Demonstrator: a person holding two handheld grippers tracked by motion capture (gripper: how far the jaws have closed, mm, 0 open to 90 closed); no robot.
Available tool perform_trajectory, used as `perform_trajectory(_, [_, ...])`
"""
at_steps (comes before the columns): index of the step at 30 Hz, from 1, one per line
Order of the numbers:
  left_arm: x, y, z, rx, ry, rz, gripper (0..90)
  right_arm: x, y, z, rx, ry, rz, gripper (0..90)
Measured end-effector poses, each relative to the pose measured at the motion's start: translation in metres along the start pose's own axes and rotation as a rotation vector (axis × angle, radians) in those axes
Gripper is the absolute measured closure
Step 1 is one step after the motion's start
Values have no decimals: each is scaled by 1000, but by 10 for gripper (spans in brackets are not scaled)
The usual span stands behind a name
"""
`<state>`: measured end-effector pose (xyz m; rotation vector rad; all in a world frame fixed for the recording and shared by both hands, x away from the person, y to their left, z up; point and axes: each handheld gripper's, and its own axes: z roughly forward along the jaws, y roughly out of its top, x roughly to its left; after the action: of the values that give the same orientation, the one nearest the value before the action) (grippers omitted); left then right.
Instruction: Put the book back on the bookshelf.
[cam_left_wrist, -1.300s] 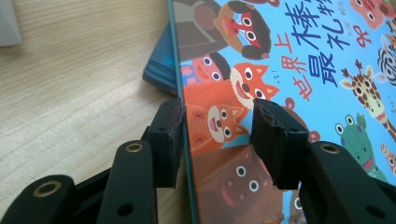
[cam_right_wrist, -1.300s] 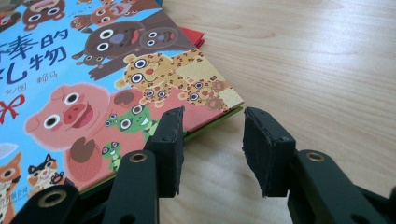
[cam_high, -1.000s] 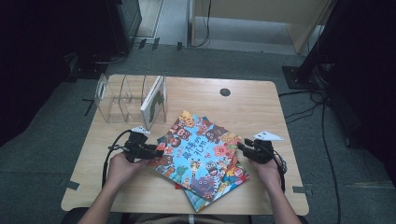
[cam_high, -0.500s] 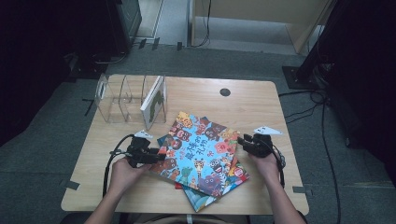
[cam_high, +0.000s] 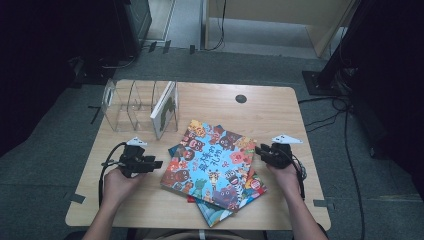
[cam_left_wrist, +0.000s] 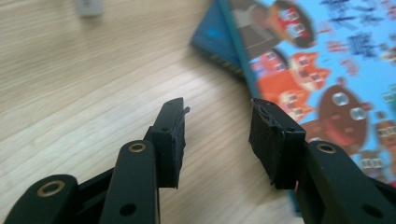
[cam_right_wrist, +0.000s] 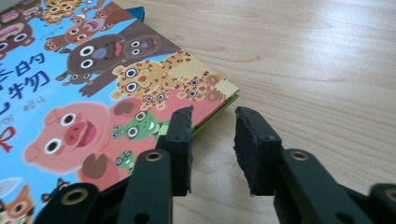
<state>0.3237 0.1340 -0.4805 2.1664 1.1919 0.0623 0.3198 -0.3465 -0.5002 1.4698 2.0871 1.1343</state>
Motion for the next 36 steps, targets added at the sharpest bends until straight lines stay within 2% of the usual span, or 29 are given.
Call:
perform_trajectory(4, [6,-2,8,29,14,-2,557,3,-1,-6,16,25,15,759])
perform_trajectory(6, [6,-4,11,42,34,-4,557,7,-3,-8,17,36,3,794])
perform_trajectory(8, [6,-5,11,41,47,-16,615,10,-4,-9,30,47,-6,821])
perform_trajectory(10, [8,-6,11,18,30,-22,610,11,-5,-9,35,57,-5,837])
perform_trajectory(11, [8,-6,11,17,30,-39,618,12,-5,-9,41,62,-7,843])
perform_trajectory(15, [7,-8,11,10,40,-21,614,16,-7,-8,64,76,-20,858])
perform_trajectory(19, [8,-8,10,9,34,-38,611,20,-7,-8,76,81,-39,865])
perform_trajectory(21, [6,-9,11,4,41,-31,597,20,-7,-8,78,84,-41,867])
perform_trajectory(22, [4,-10,11,0,54,-11,553,21,-8,-8,78,84,-39,872])
perform_trajectory(24, [-2,-10,12,9,99,42,552,21,-8,-8,80,85,-37,872])
perform_trajectory(25, [-3,-9,13,18,107,50,549,21,-8,-8,81,88,-36,880])
perform_trajectory(26, [-2,-7,12,27,103,41,549,21,-8,-8,81,88,-36,880])
perform_trajectory(29, [5,-2,11,53,59,-28,496,22,-8,-8,82,91,-40,893])
perform_trajectory(33, [7,2,7,46,-2,-48,474,22,-9,-8,80,95,-46,900])
perform_trajectory(36, [4,6,3,23,-24,-45,433,22,-9,-8,79,93,-47,900])
